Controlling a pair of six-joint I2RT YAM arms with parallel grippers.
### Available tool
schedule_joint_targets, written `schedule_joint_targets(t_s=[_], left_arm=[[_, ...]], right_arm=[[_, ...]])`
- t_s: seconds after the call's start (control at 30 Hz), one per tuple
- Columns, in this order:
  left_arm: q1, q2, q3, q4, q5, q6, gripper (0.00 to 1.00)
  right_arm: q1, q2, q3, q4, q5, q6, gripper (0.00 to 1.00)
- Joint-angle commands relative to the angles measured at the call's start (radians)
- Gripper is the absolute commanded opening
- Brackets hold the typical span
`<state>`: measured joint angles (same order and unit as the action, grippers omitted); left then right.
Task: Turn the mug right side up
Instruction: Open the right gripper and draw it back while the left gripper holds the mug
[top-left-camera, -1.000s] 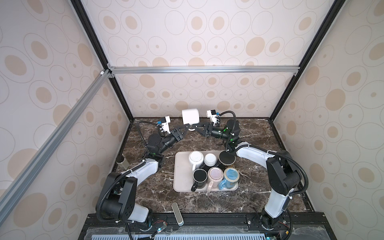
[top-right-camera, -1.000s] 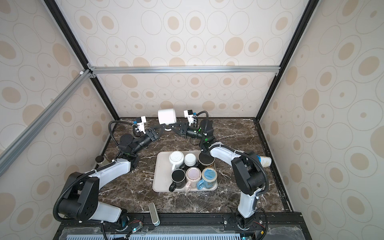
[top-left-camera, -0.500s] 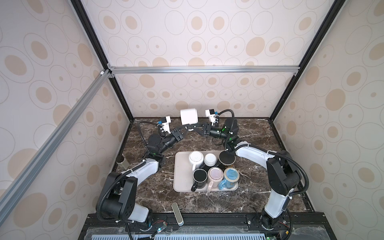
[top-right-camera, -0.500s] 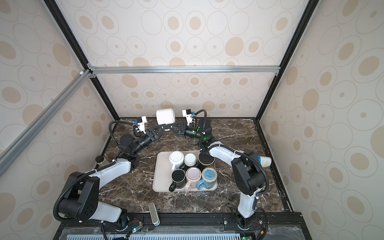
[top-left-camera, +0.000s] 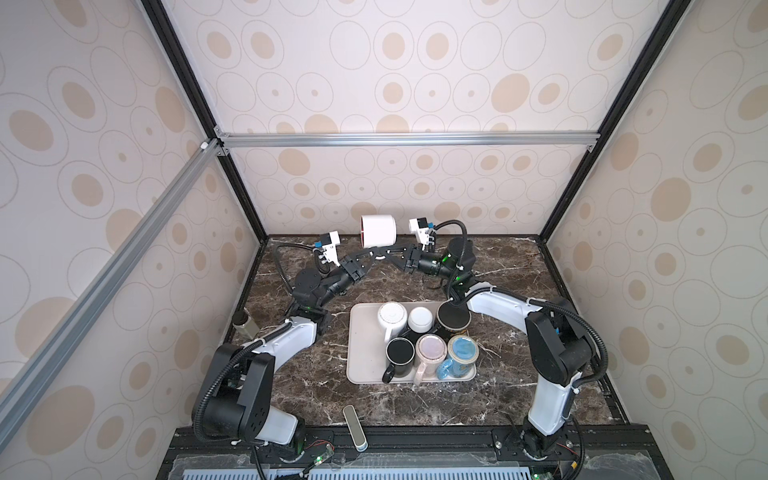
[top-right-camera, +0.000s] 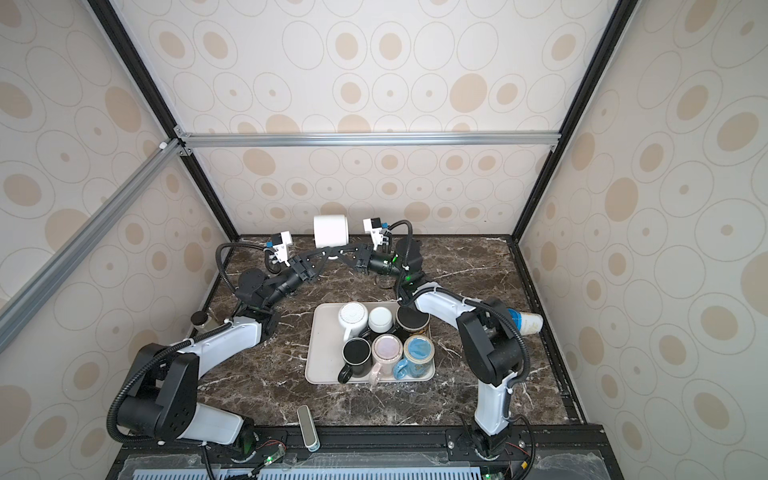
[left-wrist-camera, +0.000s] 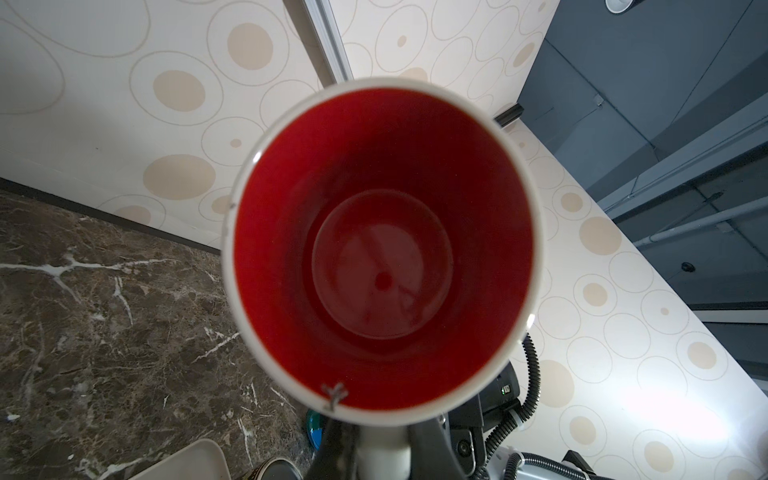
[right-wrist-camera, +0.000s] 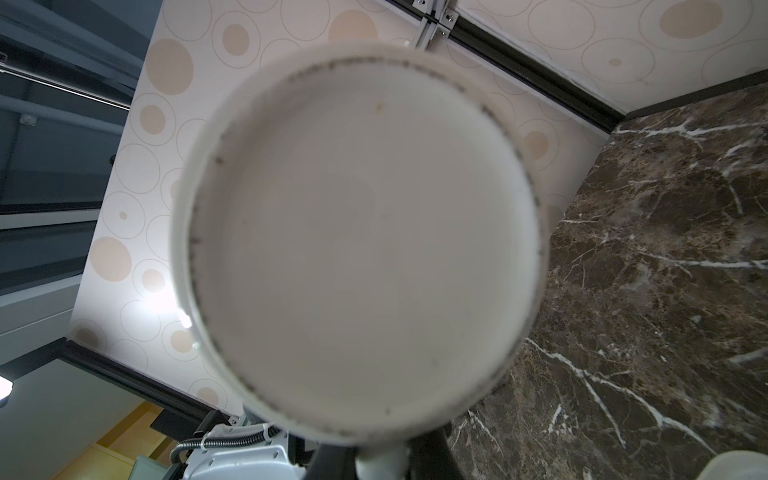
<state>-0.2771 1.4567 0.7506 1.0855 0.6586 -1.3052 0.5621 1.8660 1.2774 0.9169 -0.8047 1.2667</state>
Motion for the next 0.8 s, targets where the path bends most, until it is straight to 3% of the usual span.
schedule_joint_targets(t_s=[0.0,0.23,0.5,0.6,0.77], left_arm=[[-0.001,-0.010,0.038,0.023,-0.042,0.052,0.00],[-0.002,-0.016,0.040,-0.001,-0.064,0.081,0.00],[-0.002,-0.017,0.035,-0.001,-0.088,0.093,0.00],[-0.001,-0.017,0.049,-0.040,-0.097,0.122,0.00],[-0.003,-0.019,0.121,-0.245,-0.155,0.232,0.00]], right_arm=[[0.038,-0.001,0.036,0.076,-0.093,0.033,0.00],[0.038,0.007,0.033,0.070,-0.088,0.032,0.15],[0.036,0.006,0.020,0.069,-0.086,0.025,0.45],[0.028,-0.006,-0.005,0.075,-0.083,0.029,0.48],[-0.033,-0.094,-0.131,0.043,-0.042,0.039,0.48]])
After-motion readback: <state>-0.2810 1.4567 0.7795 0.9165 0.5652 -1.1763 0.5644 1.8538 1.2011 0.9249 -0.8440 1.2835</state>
